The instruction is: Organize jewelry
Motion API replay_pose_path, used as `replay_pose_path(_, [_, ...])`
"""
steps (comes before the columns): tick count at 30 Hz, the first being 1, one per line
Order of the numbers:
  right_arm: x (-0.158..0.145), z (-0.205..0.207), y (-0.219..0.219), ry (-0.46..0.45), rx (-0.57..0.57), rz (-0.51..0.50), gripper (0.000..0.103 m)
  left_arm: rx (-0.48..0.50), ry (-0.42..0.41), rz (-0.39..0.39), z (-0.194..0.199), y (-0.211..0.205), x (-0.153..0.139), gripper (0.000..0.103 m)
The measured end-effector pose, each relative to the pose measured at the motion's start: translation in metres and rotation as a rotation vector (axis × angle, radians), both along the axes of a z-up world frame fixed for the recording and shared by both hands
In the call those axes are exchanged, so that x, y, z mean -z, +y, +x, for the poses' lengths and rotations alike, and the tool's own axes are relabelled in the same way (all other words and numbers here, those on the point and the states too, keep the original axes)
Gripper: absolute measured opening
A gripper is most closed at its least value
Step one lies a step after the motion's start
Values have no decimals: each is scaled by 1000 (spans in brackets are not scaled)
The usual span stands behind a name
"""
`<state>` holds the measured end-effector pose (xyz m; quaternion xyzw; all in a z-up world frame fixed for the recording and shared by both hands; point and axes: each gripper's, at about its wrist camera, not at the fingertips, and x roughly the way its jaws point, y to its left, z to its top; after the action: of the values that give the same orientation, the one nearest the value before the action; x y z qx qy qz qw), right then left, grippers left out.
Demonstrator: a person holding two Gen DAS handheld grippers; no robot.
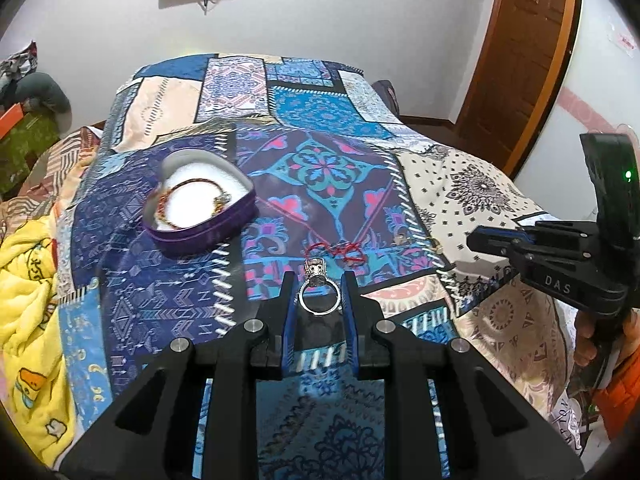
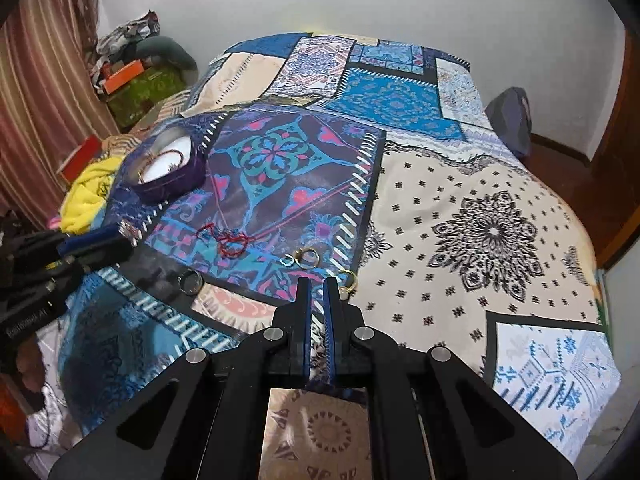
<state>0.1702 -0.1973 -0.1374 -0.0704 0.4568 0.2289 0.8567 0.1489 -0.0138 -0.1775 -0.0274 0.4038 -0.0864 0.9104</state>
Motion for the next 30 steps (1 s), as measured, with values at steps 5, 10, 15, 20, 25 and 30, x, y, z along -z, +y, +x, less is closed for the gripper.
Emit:
replay_pose_path(5, [18, 6, 1, 61, 6, -45, 24, -18, 19, -1, -2, 10, 6, 20])
replay_pose_path(10, [28, 20, 2, 81, 19, -64, 26, -30, 37, -6, 0, 17, 15, 20])
replay_pose_path(15, [40, 36, 6, 99, 20, -78, 26, -40, 44, -13, 5, 22, 20, 20])
replay_pose_path(20, [43, 38, 6, 97, 17, -69, 25, -44, 48, -17, 8, 25, 22, 20])
replay_pose_path(25, [43, 35, 8, 84, 17, -78, 17, -49, 50, -24, 10, 25, 24, 20])
replay_pose_path(30, [39, 36, 8, 79, 30, -74, 17, -48, 32, -25, 7, 25, 17, 20])
